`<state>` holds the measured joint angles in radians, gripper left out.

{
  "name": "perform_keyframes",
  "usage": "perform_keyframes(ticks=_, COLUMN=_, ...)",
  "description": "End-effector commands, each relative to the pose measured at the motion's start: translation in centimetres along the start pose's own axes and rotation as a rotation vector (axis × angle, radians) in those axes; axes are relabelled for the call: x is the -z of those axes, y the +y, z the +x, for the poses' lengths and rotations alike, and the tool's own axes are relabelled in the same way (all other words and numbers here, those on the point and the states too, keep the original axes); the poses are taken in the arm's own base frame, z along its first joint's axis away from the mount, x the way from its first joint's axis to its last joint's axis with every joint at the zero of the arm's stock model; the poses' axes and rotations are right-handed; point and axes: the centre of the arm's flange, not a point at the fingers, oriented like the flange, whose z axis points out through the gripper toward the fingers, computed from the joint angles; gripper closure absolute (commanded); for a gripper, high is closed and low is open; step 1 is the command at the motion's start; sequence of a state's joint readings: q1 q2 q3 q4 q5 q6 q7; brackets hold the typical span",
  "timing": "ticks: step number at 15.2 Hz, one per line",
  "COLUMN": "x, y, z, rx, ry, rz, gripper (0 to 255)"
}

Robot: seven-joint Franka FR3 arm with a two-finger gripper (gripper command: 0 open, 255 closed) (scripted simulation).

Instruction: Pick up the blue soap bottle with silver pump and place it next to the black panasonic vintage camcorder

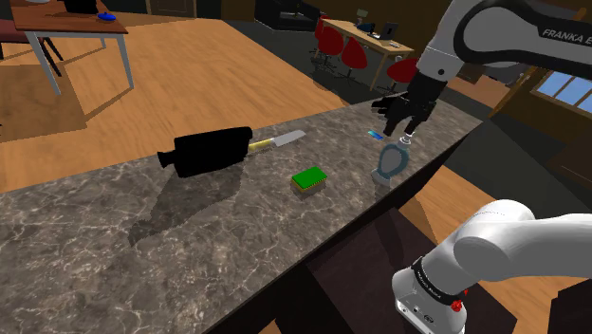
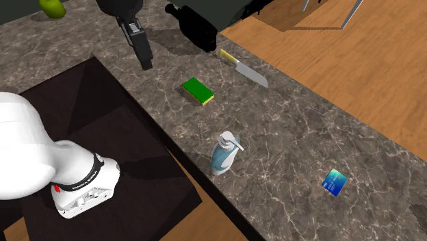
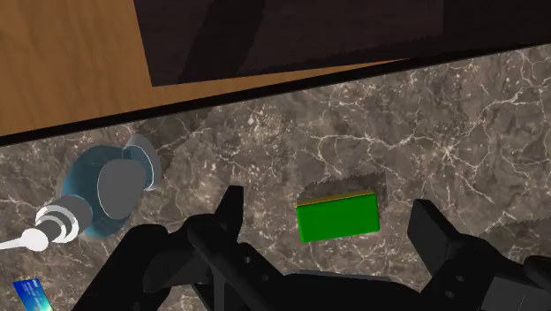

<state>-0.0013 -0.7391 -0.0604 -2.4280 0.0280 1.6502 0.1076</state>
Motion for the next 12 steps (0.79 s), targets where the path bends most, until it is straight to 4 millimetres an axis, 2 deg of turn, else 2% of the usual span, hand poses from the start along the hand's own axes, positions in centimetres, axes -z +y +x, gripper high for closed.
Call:
perform_keyframes(ticks=1, x=0.0, y=0.0, z=0.0, rx=0.0, ry=0.0, rz=0.0, gripper=0)
perform_keyframes(ticks=12, x=-6.7, y=13.4, z=-1.3, rx=0.065, ry=0.215, rz=0.029, gripper=0)
